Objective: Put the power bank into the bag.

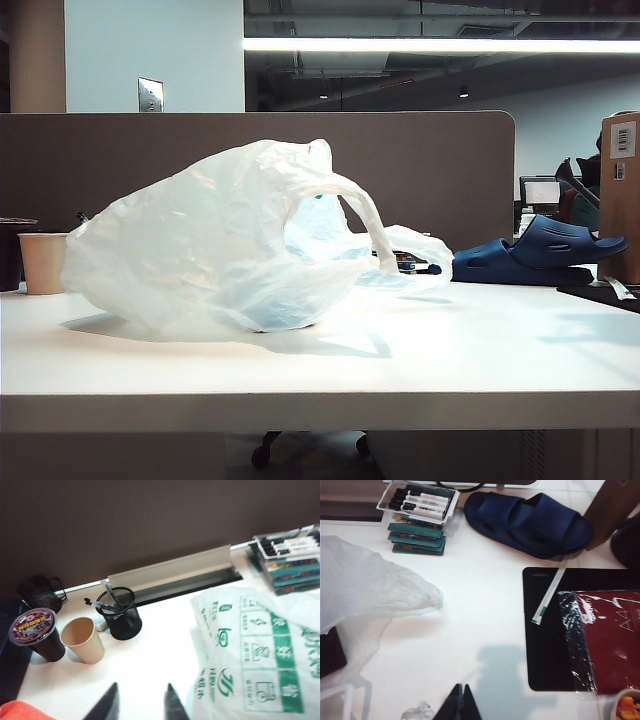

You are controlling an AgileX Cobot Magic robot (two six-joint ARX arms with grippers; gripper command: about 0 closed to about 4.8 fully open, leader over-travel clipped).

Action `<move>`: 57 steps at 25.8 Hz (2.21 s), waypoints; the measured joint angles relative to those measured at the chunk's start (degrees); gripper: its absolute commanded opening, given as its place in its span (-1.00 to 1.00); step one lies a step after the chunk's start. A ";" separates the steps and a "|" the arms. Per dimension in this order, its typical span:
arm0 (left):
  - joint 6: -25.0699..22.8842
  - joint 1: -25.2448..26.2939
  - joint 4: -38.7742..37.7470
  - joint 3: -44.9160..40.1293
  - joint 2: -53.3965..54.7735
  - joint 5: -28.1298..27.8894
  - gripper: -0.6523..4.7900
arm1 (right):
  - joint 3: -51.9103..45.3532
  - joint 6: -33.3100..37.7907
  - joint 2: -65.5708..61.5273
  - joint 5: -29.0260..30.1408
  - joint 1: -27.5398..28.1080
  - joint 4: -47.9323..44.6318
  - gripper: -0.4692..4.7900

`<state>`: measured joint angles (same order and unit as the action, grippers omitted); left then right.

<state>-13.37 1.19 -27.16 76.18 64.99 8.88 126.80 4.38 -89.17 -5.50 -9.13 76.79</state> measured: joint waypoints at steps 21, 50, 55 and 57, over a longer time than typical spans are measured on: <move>3.39 -0.07 -10.21 -4.72 -14.82 0.11 -0.78 | -50.97 2.80 36.65 -2.34 2.60 -20.31 -0.85; 7.91 -0.04 -0.50 -44.50 -64.65 0.96 -0.78 | -103.19 2.89 76.54 4.22 2.47 -56.81 -0.85; 8.13 -0.02 4.04 -49.81 -64.89 1.42 -0.78 | -112.06 2.89 79.34 4.22 2.45 -66.31 -0.85; 9.07 -0.02 9.27 -53.64 -64.87 1.46 -0.78 | -115.95 2.89 79.23 4.22 2.43 -71.80 -0.85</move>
<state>-4.29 1.17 -17.89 22.55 0.12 10.35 10.85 7.27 -9.93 -1.28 -6.70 4.99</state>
